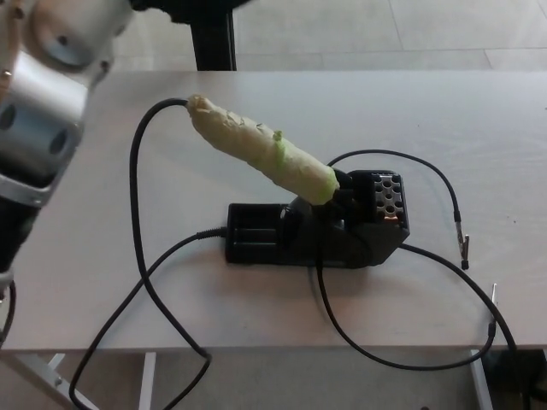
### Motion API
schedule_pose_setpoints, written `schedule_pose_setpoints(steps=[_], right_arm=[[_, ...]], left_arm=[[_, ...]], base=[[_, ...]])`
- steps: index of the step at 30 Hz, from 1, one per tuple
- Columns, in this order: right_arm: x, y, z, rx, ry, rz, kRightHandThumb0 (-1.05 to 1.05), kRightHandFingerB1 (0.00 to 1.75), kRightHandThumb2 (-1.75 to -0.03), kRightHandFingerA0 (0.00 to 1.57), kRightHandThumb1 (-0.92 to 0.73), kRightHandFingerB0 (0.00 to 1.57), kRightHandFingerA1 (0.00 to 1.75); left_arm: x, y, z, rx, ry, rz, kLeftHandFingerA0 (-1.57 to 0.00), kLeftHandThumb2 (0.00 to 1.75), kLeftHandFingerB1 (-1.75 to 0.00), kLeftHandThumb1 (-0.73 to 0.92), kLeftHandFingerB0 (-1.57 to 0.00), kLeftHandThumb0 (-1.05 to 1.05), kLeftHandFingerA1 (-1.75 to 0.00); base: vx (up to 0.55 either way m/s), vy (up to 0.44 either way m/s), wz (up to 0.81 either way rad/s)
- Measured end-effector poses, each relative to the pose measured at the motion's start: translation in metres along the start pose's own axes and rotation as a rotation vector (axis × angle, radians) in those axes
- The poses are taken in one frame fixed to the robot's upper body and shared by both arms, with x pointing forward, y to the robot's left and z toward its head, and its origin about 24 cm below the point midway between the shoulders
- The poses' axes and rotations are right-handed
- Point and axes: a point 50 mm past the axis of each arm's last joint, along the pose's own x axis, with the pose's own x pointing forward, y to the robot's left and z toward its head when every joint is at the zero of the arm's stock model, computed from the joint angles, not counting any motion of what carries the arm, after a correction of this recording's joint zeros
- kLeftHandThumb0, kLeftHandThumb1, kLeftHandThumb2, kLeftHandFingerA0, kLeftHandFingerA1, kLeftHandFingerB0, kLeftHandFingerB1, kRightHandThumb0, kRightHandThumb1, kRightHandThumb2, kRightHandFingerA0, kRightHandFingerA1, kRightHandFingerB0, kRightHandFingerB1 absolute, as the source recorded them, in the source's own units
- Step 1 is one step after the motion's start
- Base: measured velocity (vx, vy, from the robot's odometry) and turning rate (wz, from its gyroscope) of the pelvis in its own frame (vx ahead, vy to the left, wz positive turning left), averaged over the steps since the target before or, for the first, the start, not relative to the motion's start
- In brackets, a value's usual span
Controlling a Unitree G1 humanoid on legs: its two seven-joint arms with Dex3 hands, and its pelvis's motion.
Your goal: Use the left hand of the robot to grab the soldering gun kept on the middle of the table and pull it out of its base and keep it on the left side of the base
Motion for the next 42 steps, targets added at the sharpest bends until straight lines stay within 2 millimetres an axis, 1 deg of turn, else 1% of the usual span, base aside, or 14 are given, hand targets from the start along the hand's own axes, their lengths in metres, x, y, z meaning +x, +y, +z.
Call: schedule_pose_setpoints(steps=[14, 15, 19, 20, 23, 24, 25, 26, 27, 30, 31, 33, 34, 42], right_arm=[[0.001, 0.001, 0.003, 0.004, -0.007, 0.005, -0.52, 0.33, -0.59, 0.46, -0.63, 0.32, 0.6], [0.001, 0.002, 0.003, 0.004, -0.008, 0.006, -0.52, 0.32, -0.59, 0.46, -0.64, 0.32, 0.6], [0.002, 0.002, 0.005, 0.005, -0.011, 0.007, -0.52, 0.32, -0.59, 0.45, -0.64, 0.32, 0.59], [0.002, 0.003, 0.005, 0.005, -0.012, 0.008, -0.53, 0.32, -0.59, 0.47, -0.65, 0.32, 0.6], [0.002, 0.003, 0.006, 0.006, -0.016, 0.009, -0.53, 0.32, -0.59, 0.47, -0.65, 0.33, 0.6], [0.002, 0.004, 0.007, 0.007, -0.017, 0.009, -0.54, 0.32, -0.6, 0.47, -0.65, 0.33, 0.6], [0.003, 0.004, 0.007, 0.007, -0.018, 0.01, -0.54, 0.33, -0.59, 0.46, -0.65, 0.33, 0.59], [0.003, 0.004, 0.007, 0.007, -0.018, 0.01, -0.53, 0.33, -0.59, 0.48, -0.64, 0.33, 0.59], [0.003, 0.004, 0.007, 0.007, -0.019, 0.01, -0.52, 0.33, -0.59, 0.51, -0.64, 0.34, 0.6], [0.003, 0.004, 0.008, 0.009, -0.021, 0.011, -0.59, 0.46, -0.86, 0.48, -0.51, 0.27, 0.66], [0.003, 0.005, 0.009, 0.01, -0.023, 0.011, -0.51, 0.33, -0.59, 0.5, -0.63, 0.34, 0.6], [0.003, 0.005, 0.009, 0.01, -0.025, 0.012, -0.52, 0.32, -0.6, 0.5, -0.63, 0.34, 0.6], [0.004, 0.005, 0.01, 0.01, -0.026, 0.013, -0.56, 0.47, -0.87, 0.49, -0.5, 0.26, 0.67], [0.004, 0.003, 0.014, 0.006, -0.036, 0.009, -0.5, 0.32, -0.6, 0.6, -0.64, 0.37, 0.66]], left_arm=[[-0.005, -0.058, 0.007, 0.198, 0.017, -0.381, -0.16, 0.69, -0.32, 0.92, -0.16, -0.92, -0.47], [-0.006, -0.061, 0.004, 0.224, 0.031, -0.409, -0.04, 1.05, -0.49, 0.38, 0.0, -0.39, -0.53], [-0.009, -0.073, -0.002, 0.33, 0.074, -0.503, -0.05, 1.04, -0.49, 0.35, 0.0, -0.39, -0.54], [-0.009, -0.074, -0.003, 0.351, 0.081, -0.518, -0.03, 1.15, -0.42, 0.69, -0.08, -0.94, -0.51], [-0.011, -0.078, -0.006, 0.43, 0.11, -0.574, -0.03, 0.75, -0.33, 0.92, -0.14, -1.05, -0.52], [-0.011, -0.079, -0.007, 0.453, 0.118, -0.589, -0.05, 1.21, -0.39, 0.73, -0.05, -1.02, -0.52], [-0.011, -0.079, -0.007, 0.474, 0.124, -0.603, 0.0, 1.26, -0.43, 0.76, -0.15, -1.05, -0.54], [-0.011, -0.08, -0.007, 0.502, 0.131, -0.62, -0.04, 1.02, -0.51, 0.29, 0.0, -0.39, -0.55], [-0.011, -0.081, -0.007, 0.525, 0.135, -0.633, -0.11, 1.15, -0.4, 0.67, -0.03, -0.99, -0.58], [-0.011, -0.083, -0.006, 0.588, 0.148, -0.668, 0.0, 1.12, -0.42, 0.68, -0.08, -1.05, -0.55], [-0.011, -0.084, -0.006, 0.62, 0.156, -0.684, -0.06, 0.96, -0.5, 0.25, 0.0, -0.41, -0.56], [-0.011, -0.086, -0.006, 0.663, 0.166, -0.703, -0.43, 0.99, -0.48, 0.6, -0.13, -1.05, -0.89], [-0.011, -0.086, -0.006, 0.684, 0.171, -0.71, -0.71, 0.6, -0.44, 0.66, -0.2, -0.82, -0.96], [-0.013, -0.088, -0.008, 0.747, 0.144, -0.622, -0.89, 0.61, -0.59, 0.56, -0.61, -0.28, -1.72]], base=[[0.0, 0.0, 0.0], [0.0, 0.0, 0.0], [0.0, 0.0, 0.0], [0.0, 0.0, 0.0], [0.0, 0.0, 0.0], [0.0, 0.0, 0.0], [0.0, 0.0, 0.0], [0.0, 0.0, 0.0], [0.0, 0.0, 0.0], [0.0, 0.0, 0.0], [0.0, 0.0, 0.0], [0.0, 0.0, 0.0], [0.0, 0.0, 0.0], [0.0, 0.0, 0.0]])
